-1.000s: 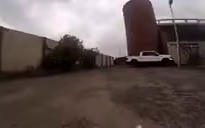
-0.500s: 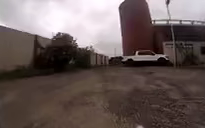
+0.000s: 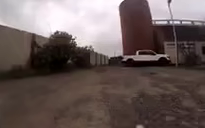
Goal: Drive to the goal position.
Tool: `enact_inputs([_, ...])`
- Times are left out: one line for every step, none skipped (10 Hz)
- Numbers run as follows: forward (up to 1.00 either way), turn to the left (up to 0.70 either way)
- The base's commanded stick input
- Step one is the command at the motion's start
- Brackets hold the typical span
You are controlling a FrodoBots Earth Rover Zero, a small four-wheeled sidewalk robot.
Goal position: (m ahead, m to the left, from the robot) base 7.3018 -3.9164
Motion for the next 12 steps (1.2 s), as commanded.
enact_inputs([0.0,0.0])
enact_inputs([0.0,0.0])
enact_inputs([0.0,0.0])
enact_inputs([0.0,0.0])
enact_inputs([0.0,0.0])
enact_inputs([0.0,0.0])
enact_inputs([0.0,0.0])
enact_inputs([0.7,0.0])
enact_inputs([0.7,0.0])
enact_inputs([0.7,0.0])
enact_inputs([0.7,0.0])
enact_inputs([0.7,0.0])
